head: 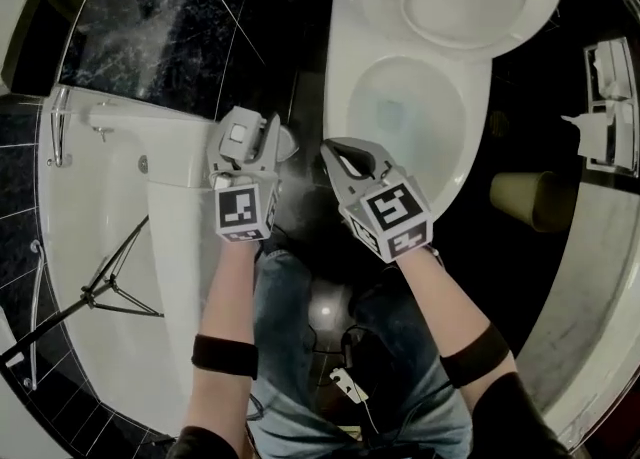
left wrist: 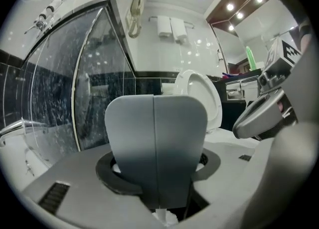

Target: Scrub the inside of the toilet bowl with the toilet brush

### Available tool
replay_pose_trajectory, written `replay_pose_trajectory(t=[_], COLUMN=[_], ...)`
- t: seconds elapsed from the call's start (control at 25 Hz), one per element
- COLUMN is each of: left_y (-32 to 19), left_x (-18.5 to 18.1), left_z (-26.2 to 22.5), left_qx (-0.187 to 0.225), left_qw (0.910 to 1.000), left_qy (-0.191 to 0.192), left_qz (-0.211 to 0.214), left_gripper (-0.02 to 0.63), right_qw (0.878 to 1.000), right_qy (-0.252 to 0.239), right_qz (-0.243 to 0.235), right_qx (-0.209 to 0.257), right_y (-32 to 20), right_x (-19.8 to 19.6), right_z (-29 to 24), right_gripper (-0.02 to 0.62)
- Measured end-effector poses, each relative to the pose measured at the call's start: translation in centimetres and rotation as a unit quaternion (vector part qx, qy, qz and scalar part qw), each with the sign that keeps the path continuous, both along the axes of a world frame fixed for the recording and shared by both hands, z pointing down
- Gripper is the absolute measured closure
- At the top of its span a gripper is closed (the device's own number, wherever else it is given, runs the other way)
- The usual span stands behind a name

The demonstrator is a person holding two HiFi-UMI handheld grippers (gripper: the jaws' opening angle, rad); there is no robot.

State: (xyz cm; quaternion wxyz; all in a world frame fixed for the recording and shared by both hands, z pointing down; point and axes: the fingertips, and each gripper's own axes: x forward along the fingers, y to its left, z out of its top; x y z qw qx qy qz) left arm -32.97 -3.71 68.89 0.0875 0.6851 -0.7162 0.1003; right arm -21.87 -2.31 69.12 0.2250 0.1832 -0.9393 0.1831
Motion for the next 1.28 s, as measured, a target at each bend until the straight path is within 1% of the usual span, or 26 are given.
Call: replay_pose_trajectory(t=[0.16,0.24,0.28,0.36,0.48,0.64,0.76,0.92,1.12,1.2,1.28], left_y=[-0.3,-0.3,-0.4,-0.5,-0.6,-0.9,-0.7,-0.9,-1.2,-1.2,-1.2], left_x=[-0.5,-1.1,-1.2,-1.1,-1.5,-1.7,-2.7,-3.0,-3.5,-3.9,-4.1], left_z=[4.3,6.2,6.9,7.8,9.5,10.8,13.1,14.6,16.3,17.1,18.2], left_qx=[-0.011,-0.005,-0.002,-0.006,-0.013,-0.016,-0.012,-0.022,-0.028,-0.025,-0.037], left_qw=[0.9999,0.9997,0.9997,0.9998,0.9996,0.9998,0.9998,0.9997,0.9995,0.9995,0.9991], left_qy=[-0.013,-0.025,-0.024,-0.015,-0.02,-0.001,-0.016,-0.007,-0.011,-0.019,-0.019], left_qz=[0.005,0.006,0.006,0.008,0.014,0.008,0.009,0.005,0.004,0.008,0.005], left_gripper=[0.357,0.357,0.357,0.357,0.357,0.357,0.357,0.357,0.357,0.357,0.357], right_qw=[1.0,1.0,1.0,1.0,1.0,1.0,1.0,1.0,1.0,1.0,1.0], right_qy=[-0.007,-0.008,-0.007,-0.007,-0.008,-0.009,-0.012,-0.016,-0.016,-0.016,-0.015], right_qz=[0.004,0.003,0.001,0.001,0.0,0.001,0.002,0.004,0.004,0.002,0.0], right_qx=[0.003,0.0,-0.001,-0.002,0.0,0.0,0.003,0.007,0.005,0.004,0.004], right_y=[-0.7,-0.6,-0.6,-0.5,-0.7,-1.0,-1.4,-1.9,-2.5,-2.5,-2.6], right_x=[-0.5,-0.6,-0.7,-0.9,-1.2,-1.5,-1.8,-2.2,-2.7,-2.9,-3.2], right_z=[1.7,2.6,3.0,3.8,4.7,5.3,5.6,5.8,6.4,6.8,7.2], right_gripper=[0.591,0.591,0.591,0.591,0.591,0.591,0.591,0.591,0.591,0.591,0.591])
